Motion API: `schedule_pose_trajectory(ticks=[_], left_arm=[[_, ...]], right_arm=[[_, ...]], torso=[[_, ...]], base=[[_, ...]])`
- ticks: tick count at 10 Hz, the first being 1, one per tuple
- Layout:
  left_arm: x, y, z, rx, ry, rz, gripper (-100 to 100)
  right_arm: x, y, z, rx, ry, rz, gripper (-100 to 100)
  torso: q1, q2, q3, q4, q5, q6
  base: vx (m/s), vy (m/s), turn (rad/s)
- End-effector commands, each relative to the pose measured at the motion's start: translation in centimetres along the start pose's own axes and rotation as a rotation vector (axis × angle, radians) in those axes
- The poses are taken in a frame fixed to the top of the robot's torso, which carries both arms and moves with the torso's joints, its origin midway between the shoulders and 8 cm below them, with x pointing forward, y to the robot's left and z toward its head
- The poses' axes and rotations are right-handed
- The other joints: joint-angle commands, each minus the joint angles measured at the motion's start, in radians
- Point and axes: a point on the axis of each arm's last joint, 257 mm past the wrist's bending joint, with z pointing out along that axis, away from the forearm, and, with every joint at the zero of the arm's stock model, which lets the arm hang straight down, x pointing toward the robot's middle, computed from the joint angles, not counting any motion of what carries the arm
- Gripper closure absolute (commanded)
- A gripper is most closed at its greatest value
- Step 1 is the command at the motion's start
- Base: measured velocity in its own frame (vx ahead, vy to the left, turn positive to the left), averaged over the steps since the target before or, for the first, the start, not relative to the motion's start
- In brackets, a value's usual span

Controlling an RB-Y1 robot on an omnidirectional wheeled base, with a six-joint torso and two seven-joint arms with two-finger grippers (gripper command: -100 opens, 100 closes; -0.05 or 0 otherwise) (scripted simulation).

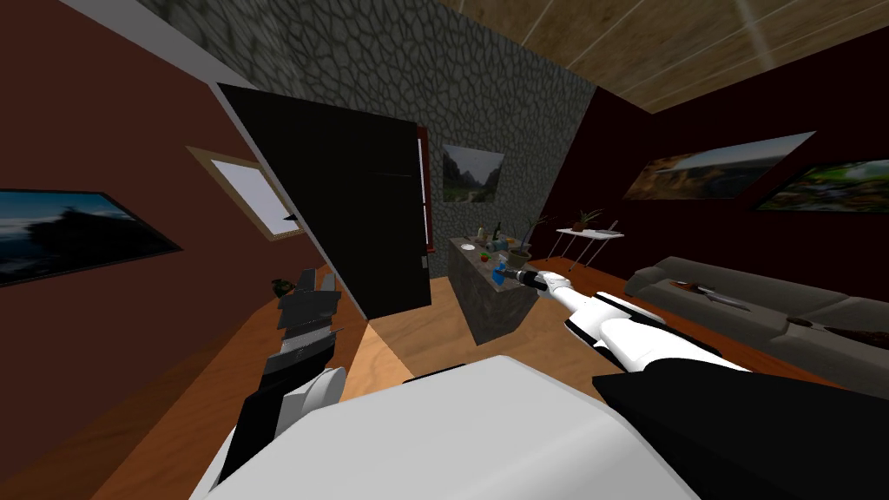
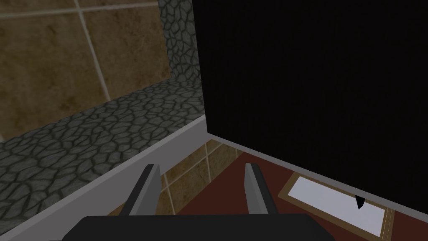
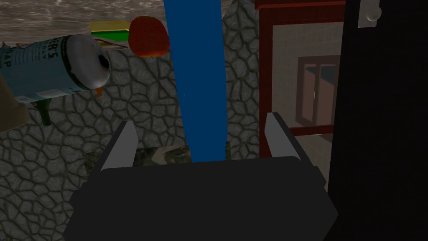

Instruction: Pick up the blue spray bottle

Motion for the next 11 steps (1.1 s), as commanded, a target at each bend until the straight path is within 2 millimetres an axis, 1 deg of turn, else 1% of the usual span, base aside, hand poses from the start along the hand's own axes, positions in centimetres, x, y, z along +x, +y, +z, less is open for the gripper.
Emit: schedule_pose_trajectory(ticks=[1,5,6,7,8,9,10,11], left_arm=[[0.0,0.0,0.0,0.000,0.000,0.000,0],[0.0,0.0,0.0,0.000,0.000,0.000,0],[0.0,0.0,0.0,0.000,0.000,0.000,0],[0.0,0.0,0.0,0.000,0.000,0.000,0],[0.0,0.0,0.0,0.000,0.000,0.000,0],[0.0,0.0,0.0,0.000,0.000,0.000,0],[0.0,0.0,0.0,0.000,0.000,0.000,0],[0.0,0.0,0.0,0.000,0.000,0.000,0]], right_arm=[[0.0,0.0,0.0,0.000,0.000,0.000,100],[0.0,0.0,0.0,0.001,0.000,-0.001,100],[0.0,0.0,0.0,0.001,0.000,-0.001,0],[-0.1,-1.3,-0.8,0.037,-0.019,0.012,100],[0.6,-0.7,-1.0,0.023,-0.014,0.012,100],[1.7,-0.4,-1.2,0.016,0.001,0.013,100],[2.1,0.3,-1.2,0.000,0.004,0.009,100],[1.4,-1.2,-2.0,0.041,-0.023,0.019,100]], torso=[[0.000,0.000,0.000,0.000,0.000,0.000],[-0.002,-0.001,-0.001,-0.001,-0.001,0.000],[-0.002,-0.001,-0.001,-0.001,-0.001,0.000],[-0.001,-0.001,-0.001,-0.001,-0.001,0.000],[-0.004,-0.005,-0.003,-0.001,0.000,0.002],[-0.005,-0.008,-0.005,-0.002,-0.001,0.001],[-0.004,-0.007,-0.004,-0.002,-0.002,0.000],[-0.003,-0.005,-0.004,-0.004,-0.004,-0.001]], base=[[0.000,0.000,0.000],[0.000,0.000,0.000],[0.000,0.000,0.000],[0.101,-0.031,-0.119],[0.133,-0.043,-0.077],[0.072,-0.028,0.018],[0.020,-0.010,0.014],[0.093,-0.021,-0.099]])
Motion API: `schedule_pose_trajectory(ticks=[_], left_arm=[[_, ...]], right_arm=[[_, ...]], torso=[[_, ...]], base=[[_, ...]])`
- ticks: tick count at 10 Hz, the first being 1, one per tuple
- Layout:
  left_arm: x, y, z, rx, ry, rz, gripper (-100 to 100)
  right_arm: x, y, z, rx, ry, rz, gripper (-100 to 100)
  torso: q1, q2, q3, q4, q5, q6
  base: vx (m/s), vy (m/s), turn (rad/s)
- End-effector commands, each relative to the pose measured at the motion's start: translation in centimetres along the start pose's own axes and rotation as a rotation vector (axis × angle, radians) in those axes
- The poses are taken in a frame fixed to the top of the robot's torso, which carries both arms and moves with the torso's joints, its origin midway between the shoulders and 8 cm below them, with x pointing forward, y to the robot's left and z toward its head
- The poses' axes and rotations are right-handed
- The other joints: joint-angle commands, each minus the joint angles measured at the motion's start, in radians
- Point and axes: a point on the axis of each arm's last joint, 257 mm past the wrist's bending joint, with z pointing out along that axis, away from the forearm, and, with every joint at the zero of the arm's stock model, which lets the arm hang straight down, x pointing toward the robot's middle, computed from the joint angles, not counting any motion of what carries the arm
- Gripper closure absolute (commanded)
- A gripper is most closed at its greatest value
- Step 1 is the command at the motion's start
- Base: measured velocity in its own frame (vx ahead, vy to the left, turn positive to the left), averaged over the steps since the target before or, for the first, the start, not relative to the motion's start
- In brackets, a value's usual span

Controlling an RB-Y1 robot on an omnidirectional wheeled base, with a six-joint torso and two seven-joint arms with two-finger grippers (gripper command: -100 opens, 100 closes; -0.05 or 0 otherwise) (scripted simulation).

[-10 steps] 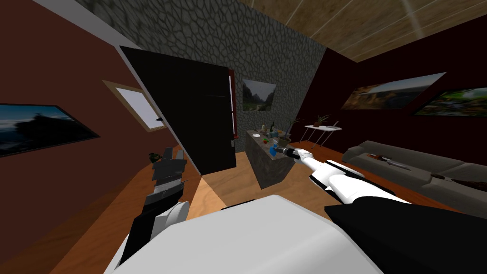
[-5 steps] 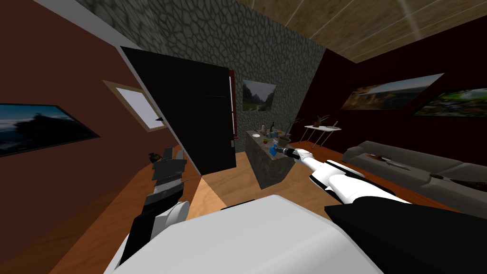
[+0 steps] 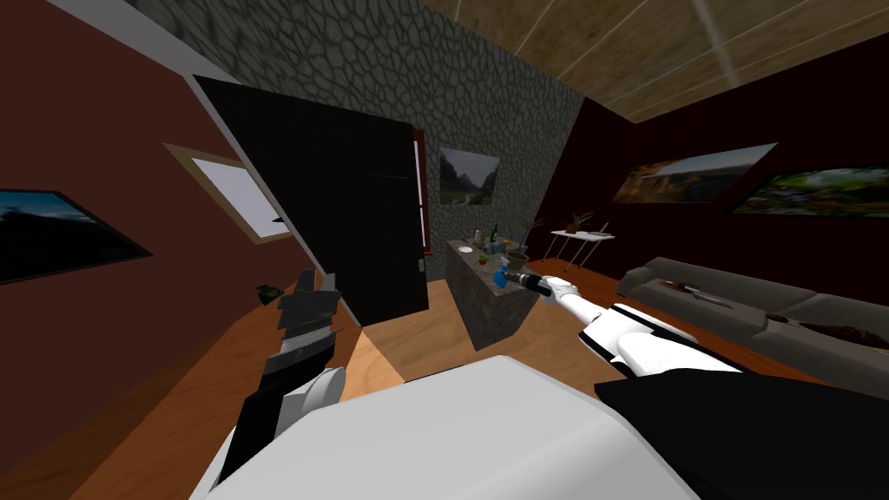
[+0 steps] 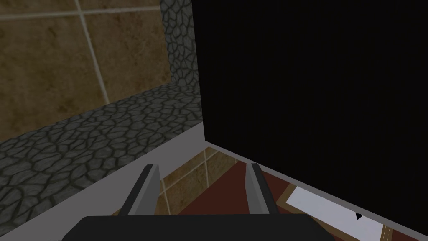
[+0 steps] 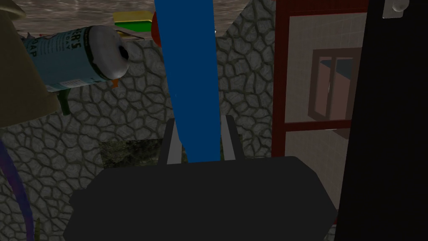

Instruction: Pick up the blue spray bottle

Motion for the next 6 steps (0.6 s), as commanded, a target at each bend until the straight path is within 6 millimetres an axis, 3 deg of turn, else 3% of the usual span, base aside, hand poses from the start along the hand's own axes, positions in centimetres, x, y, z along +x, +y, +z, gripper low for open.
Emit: schedule_pose_trajectory(ticks=[1,3,4,6], left_arm=[[0.0,0.0,0.0,0.000,0.000,0.000,0],[0.0,0.0,0.0,0.000,0.000,0.000,0],[0.0,0.0,0.0,0.000,0.000,0.000,0],[0.0,0.0,0.0,0.000,0.000,0.000,0]], right_arm=[[0.7,0.1,-0.6,0.000,-0.001,0.003,100],[2.4,1.8,-1.0,-0.038,0.019,-0.002,100],[1.4,1.0,-1.8,-0.010,-0.014,0.001,100],[3.4,2.2,-2.5,-0.038,0.012,0.000,100]], torso=[[0.000,0.000,0.000,0.000,0.000,0.000],[0.000,0.001,-0.001,-0.002,-0.003,-0.002],[0.001,0.002,-0.002,-0.005,-0.006,-0.003],[-0.001,-0.004,-0.006,-0.007,-0.007,-0.003]], base=[[0.097,-0.024,-0.080],[0.035,-0.017,0.003],[0.094,-0.017,-0.100],[0.086,-0.016,-0.039]])
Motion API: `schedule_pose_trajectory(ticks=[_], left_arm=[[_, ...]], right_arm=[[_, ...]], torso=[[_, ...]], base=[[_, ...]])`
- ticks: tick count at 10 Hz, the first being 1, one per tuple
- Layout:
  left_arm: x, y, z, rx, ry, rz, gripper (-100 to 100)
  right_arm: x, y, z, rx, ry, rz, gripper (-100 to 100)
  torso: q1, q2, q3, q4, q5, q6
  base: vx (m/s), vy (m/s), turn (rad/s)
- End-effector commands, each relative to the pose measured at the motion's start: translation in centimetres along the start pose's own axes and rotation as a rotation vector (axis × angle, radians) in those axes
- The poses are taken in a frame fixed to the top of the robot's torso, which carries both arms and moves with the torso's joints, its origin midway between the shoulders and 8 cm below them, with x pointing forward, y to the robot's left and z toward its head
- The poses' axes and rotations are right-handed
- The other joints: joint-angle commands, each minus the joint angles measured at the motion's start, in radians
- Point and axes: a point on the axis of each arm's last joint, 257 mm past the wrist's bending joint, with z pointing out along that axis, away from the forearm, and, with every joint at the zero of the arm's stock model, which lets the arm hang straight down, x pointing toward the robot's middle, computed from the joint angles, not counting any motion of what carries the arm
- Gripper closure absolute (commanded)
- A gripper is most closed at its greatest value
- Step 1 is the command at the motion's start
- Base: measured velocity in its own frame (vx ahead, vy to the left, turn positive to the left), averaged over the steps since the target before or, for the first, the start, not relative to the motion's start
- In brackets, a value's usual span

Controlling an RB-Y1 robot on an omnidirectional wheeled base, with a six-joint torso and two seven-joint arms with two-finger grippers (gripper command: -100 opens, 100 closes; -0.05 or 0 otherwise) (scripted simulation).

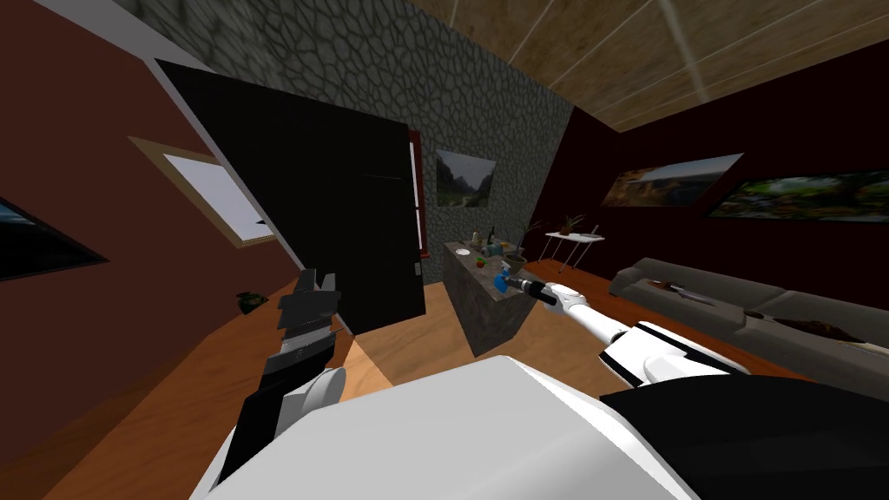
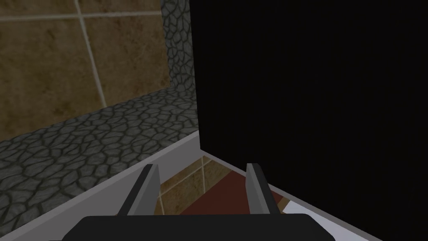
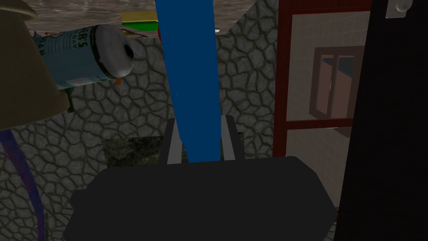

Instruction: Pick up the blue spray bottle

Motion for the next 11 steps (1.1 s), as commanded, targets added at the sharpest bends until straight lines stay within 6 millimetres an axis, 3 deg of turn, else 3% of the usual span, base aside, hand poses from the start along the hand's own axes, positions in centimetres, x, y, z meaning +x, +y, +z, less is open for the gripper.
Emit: schedule_pose_trajectory(ticks=[1,2,3,6,7,10,11], left_arm=[[0.0,0.0,0.0,0.000,0.000,0.000,0],[0.0,0.0,0.0,0.000,0.000,0.000,0],[0.0,0.0,0.0,0.000,0.000,0.000,0],[0.0,0.0,0.0,0.000,0.000,0.000,0],[0.0,0.0,0.0,0.000,0.000,0.000,0],[0.0,0.0,0.0,0.000,0.000,0.000,0],[0.0,0.0,0.0,0.000,0.000,0.000,0]], right_arm=[[1.4,0.7,-0.7,-0.013,0.020,0.004,100],[1.2,1.4,-0.6,-0.027,0.015,0.000,100],[0.1,-0.1,-1.5,0.016,-0.014,0.001,100],[2.8,1.9,-2.6,-0.025,0.022,0.002,100],[1.3,0.9,-3.4,0.009,-0.010,-0.005,100],[3.9,2.7,-4.8,-0.026,0.025,-0.001,100],[3.1,3.9,-4.5,-0.052,0.011,-0.007,100]], torso=[[0.000,0.000,0.000,0.000,0.000,0.000],[0.000,0.002,0.000,-0.002,-0.003,0.000],[0.000,0.004,0.000,-0.004,-0.006,0.000],[-0.002,-0.002,-0.004,-0.006,-0.007,-0.001],[-0.001,0.000,-0.004,-0.007,-0.009,-0.001],[-0.002,-0.004,-0.006,-0.009,-0.010,-0.002],[-0.001,-0.001,-0.005,-0.010,-0.012,-0.003]], base=[[0.006,-0.013,0.020],[-0.012,-0.008,0.001],[0.075,-0.023,-0.097],[0.061,-0.011,-0.025],[0.091,-0.028,-0.111],[0.065,-0.017,-0.018],[-0.010,-0.006,-0.006]])
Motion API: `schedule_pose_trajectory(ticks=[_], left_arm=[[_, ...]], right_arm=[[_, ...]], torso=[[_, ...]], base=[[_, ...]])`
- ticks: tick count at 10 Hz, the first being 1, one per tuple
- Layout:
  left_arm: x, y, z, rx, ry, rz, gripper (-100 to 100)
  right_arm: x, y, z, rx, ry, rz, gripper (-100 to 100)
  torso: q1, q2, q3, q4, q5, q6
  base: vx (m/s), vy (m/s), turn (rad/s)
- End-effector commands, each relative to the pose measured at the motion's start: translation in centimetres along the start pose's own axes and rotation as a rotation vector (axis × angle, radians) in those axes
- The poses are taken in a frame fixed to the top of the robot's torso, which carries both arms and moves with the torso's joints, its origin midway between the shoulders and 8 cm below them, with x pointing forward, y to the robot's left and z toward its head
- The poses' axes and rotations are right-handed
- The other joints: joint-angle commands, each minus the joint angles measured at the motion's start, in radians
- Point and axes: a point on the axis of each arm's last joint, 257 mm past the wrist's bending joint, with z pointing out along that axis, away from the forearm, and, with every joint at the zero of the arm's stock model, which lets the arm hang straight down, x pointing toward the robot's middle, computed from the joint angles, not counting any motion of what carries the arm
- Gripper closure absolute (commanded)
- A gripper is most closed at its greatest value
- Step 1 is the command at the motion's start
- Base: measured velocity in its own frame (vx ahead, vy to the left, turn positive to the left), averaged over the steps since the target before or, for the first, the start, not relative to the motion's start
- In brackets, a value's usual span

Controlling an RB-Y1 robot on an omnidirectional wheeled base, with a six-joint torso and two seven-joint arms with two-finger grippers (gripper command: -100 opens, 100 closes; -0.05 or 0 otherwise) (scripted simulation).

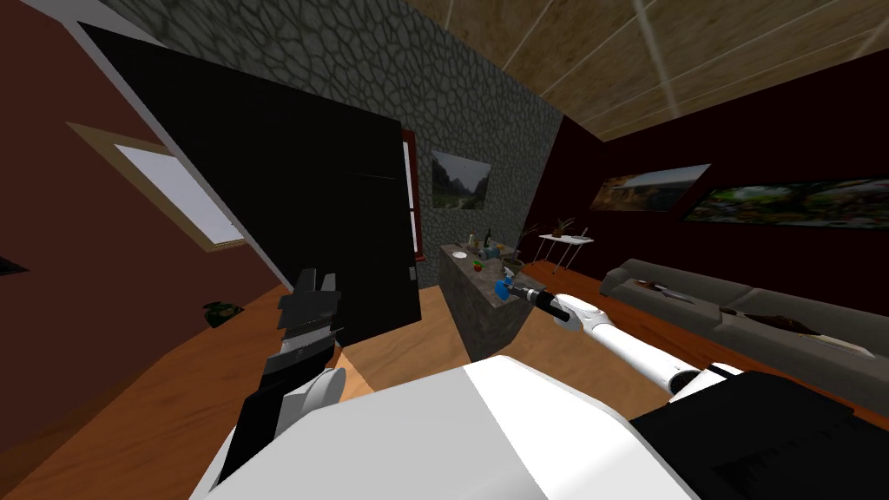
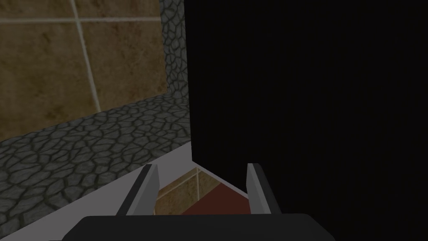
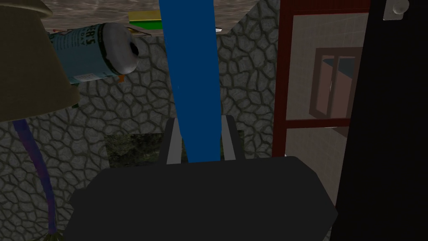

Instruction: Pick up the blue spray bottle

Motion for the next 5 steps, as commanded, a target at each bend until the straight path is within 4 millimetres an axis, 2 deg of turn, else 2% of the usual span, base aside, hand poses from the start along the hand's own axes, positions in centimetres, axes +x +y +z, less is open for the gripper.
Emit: schedule_pose_trajectory(ticks=[1,2,4,5], left_arm=[[0.0,0.0,0.0,0.000,0.000,0.000,0],[0.0,0.0,0.0,0.000,0.000,0.000,0],[0.0,0.0,0.0,0.000,0.000,0.000,0],[0.0,0.0,0.0,0.000,0.000,0.000,0]], right_arm=[[-0.8,-0.5,-1.0,0.021,-0.021,-0.007,100],[-0.3,0.2,-1.4,0.007,-0.014,-0.007,100],[0.8,2.1,-2.0,-0.028,0.002,-0.006,100],[-0.6,0.5,-2.9,0.019,-0.022,-0.019,100]], torso=[[0.000,0.000,0.000,0.000,0.000,0.000],[-0.001,-0.004,-0.002,0.000,0.001,0.001],[-0.001,-0.005,-0.003,-0.001,-0.001,-0.001],[-0.001,-0.003,-0.002,-0.001,-0.001,-0.001]], base=[[0.081,-0.004,-0.093],[0.115,-0.016,-0.085],[0.036,-0.011,0.013],[0.086,-0.007,-0.118]])
